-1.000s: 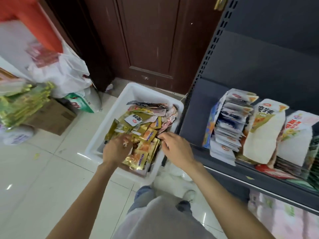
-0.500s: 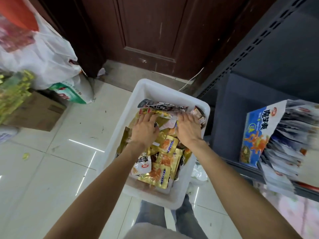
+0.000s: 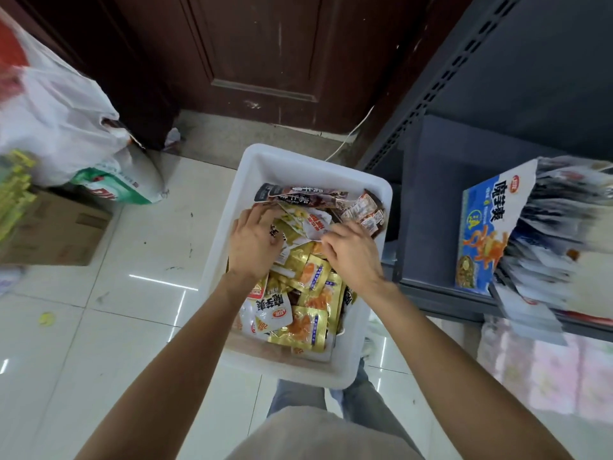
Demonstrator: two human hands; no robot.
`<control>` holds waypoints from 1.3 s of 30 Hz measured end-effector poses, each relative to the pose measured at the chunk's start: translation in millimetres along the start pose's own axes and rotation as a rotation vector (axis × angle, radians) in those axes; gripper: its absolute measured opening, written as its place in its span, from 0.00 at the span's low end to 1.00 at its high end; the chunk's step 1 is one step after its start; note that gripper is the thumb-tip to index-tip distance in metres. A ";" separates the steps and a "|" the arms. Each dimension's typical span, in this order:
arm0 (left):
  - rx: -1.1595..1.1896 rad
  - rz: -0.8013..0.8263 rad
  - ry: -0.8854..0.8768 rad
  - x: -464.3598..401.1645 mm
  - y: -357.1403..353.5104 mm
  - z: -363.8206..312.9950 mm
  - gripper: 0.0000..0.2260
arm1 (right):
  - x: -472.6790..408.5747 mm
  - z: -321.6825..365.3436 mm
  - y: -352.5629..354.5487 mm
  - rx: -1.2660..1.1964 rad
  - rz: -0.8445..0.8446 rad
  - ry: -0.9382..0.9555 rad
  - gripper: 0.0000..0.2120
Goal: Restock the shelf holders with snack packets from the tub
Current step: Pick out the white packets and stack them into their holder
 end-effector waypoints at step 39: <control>0.416 -0.055 -0.183 39.6 47.2 -34.5 0.07 | 27.2 27.3 9.9 -1.646 -0.476 -1.253 0.10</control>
Point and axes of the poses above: each hand's wrist, its own x-axis away from the middle knuckle, its own y-axis out of the back of the hand, z = x × y, the point moved 2 cm from there along -x, towards the middle knuckle, and after that the axes turned 4 degrees about -x, right-handed, at the moved point
